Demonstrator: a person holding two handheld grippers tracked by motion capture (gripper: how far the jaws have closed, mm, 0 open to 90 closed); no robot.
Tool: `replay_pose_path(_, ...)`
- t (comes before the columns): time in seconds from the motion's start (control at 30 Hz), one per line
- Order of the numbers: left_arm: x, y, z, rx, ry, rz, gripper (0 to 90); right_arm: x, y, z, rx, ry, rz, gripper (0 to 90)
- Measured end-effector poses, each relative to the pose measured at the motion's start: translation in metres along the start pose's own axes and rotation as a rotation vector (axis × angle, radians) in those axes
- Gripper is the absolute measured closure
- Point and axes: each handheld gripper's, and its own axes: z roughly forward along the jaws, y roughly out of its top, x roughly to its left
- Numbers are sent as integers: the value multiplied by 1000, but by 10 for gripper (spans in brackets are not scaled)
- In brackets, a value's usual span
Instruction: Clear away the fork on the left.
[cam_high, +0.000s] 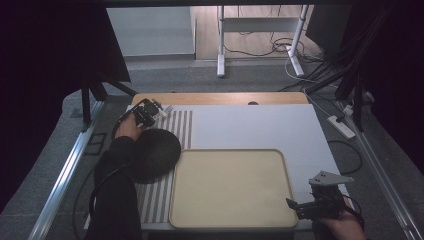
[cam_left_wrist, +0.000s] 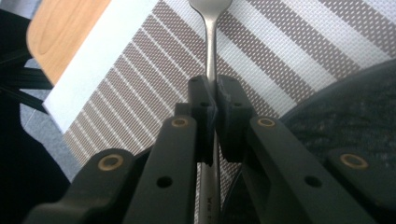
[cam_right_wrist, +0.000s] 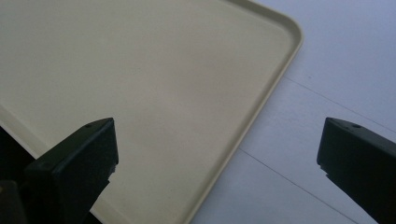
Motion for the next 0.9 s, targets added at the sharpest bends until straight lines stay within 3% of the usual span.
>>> replay_pose_path(0.17,2,-3,-14,-11,30,13,851,0,0,0,0,1,-1,0)
replay_pose_path(0.3,2,-4,-21,-8,16,14,852,0,0,0,1,1,-3,0)
replay_pose_path(0.43,-2,-7,-30,-1,-70,14,851,0,0,1,2,1,-6,0)
replay_pose_path(0.53,-5,-12,-34,2,-135,-25,851,1,0,1,1,-1,-10,0)
replay_pose_path(0.9,-25,-31,-48,-29,-282,-87,851,2,0,1,6,-2,-14,0)
